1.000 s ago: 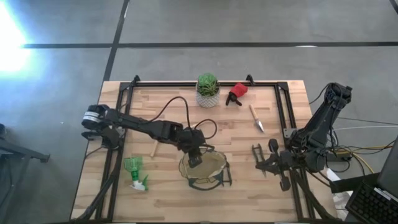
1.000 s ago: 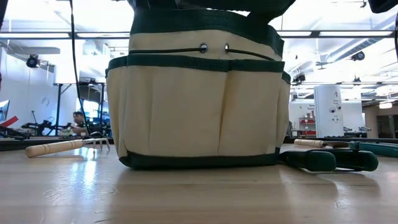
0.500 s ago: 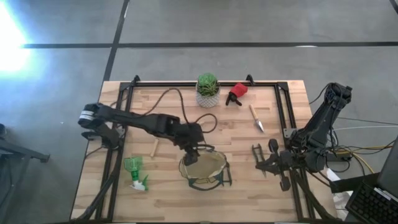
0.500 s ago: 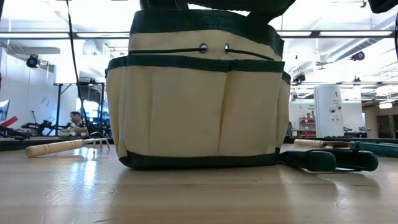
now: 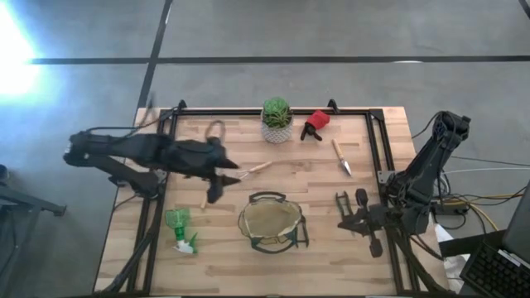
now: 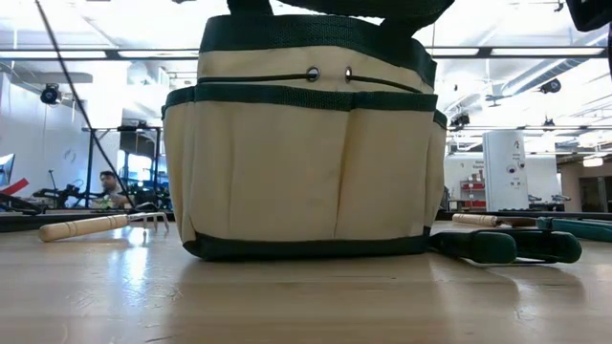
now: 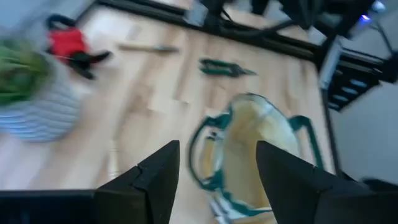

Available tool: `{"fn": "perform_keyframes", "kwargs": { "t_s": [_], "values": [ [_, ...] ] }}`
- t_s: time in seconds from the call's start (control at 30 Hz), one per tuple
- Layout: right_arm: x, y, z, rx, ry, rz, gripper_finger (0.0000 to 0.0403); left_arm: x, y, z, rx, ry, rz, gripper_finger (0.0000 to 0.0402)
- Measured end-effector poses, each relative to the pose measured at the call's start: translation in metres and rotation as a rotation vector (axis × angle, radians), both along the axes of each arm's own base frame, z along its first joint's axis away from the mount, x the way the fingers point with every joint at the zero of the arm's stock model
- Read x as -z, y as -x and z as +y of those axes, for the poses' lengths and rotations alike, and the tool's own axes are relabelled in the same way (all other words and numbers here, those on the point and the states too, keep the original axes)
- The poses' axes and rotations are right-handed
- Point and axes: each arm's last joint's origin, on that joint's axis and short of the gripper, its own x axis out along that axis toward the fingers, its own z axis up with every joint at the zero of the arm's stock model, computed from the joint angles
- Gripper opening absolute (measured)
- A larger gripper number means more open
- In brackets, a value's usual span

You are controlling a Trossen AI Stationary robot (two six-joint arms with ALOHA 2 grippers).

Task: Pick & Place Garden tools in Gardening bag
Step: Put the right green shear scissors into the white gardening bag

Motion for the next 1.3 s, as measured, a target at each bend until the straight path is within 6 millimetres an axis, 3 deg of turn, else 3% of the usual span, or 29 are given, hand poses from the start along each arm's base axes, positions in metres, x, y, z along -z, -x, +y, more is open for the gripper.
{"fn": "perform_keyframes", "kwargs": {
  "t_s": [0.13, 0.3, 0.53, 0.73, 1.0, 1.3],
  "values": [
    [0.002, -0.001, 0.001, 0.008, 0.008, 0.003, 0.0008, 0.014, 0.027, 0.002, -0.061, -0.050, -0.047, 0.0213],
    [0.000, -0.001, -0.001, 0.064, 0.002, -0.015, 0.0009, 0.057, 0.044, 0.005, -0.042, -0.046, -0.106, 0.0209],
    [0.003, -0.003, -0.007, 0.238, -0.357, 0.006, 0.0009, 0.121, 0.057, 0.007, -0.034, -0.024, -0.172, 0.0201],
    [0.020, 0.000, -0.015, 0.339, -0.524, 0.131, 0.0015, 0.155, 0.067, 0.009, 0.000, 0.004, -0.244, 0.0197],
    [0.023, 0.005, -0.036, 0.665, -0.618, 0.539, 0.0015, 0.162, 0.077, 0.010, 0.006, 0.011, -0.303, 0.0197],
    [0.021, -0.022, -0.028, 0.921, -0.627, 0.815, 0.0026, 0.162, 0.078, 0.011, 0.015, -0.011, -0.304, 0.0197]
  ]
}}
